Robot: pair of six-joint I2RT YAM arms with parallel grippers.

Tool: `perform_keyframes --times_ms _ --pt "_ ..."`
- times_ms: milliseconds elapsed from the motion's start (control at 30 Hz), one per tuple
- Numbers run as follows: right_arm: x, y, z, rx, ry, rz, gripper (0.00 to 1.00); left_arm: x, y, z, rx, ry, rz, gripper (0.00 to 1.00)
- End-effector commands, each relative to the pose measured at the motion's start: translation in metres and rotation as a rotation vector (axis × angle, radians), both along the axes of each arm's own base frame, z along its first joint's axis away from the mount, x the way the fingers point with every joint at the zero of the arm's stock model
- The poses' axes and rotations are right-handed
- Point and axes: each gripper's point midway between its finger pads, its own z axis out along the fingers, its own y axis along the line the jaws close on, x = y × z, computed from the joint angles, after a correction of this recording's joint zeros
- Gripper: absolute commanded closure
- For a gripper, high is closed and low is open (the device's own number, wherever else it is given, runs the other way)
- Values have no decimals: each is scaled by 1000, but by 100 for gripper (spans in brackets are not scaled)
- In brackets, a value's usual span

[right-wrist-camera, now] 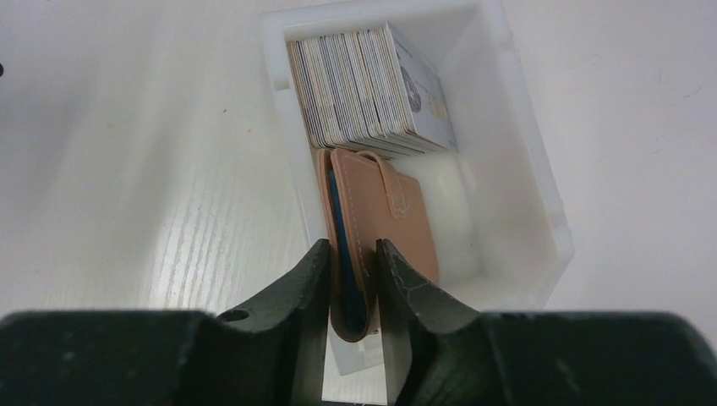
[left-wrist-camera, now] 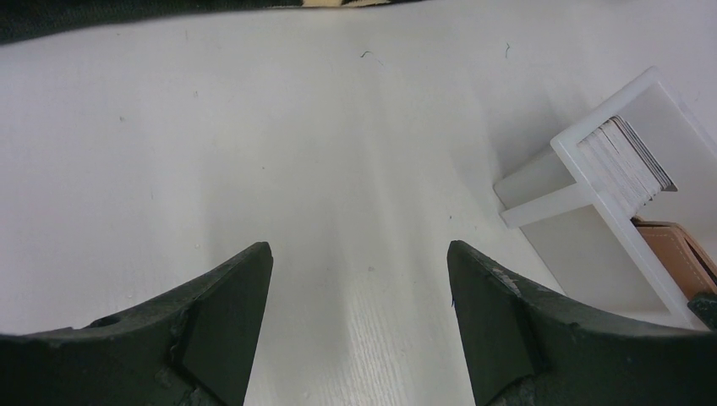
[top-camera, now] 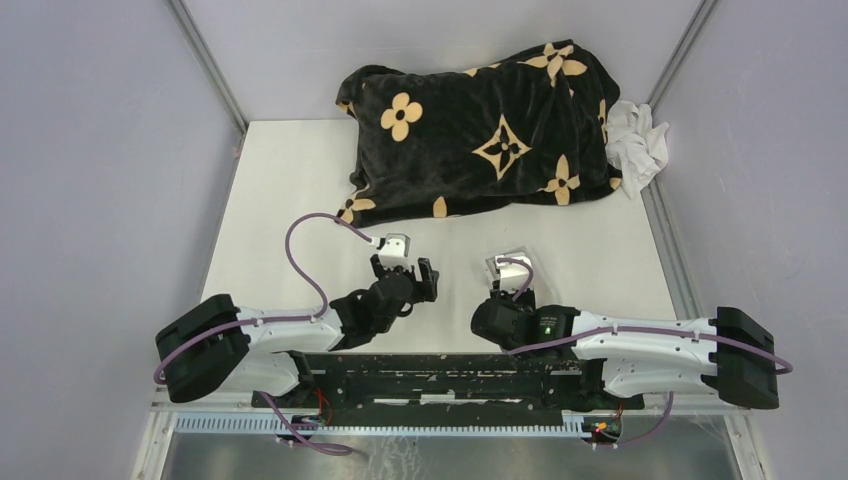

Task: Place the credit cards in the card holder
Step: Pick up the card holder from the center of the board.

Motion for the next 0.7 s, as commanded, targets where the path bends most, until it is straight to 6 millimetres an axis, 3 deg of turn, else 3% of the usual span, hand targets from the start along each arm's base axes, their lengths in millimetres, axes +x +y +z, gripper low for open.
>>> perform_keyframes --times_ms 0,367,567,667 --pt "0 -17 0 -74 -15 -17 73 2 0 15 -72 -26 34 17" --pt "4 -26 17 -115 -56 -30 86 2 4 23 -89 -45 43 17" --pt "8 -28 43 -121 -103 -7 99 2 4 24 -86 -50 39 17" --pt "10 -29 59 -122 -121 2 99 2 5 29 -92 -66 38 17"
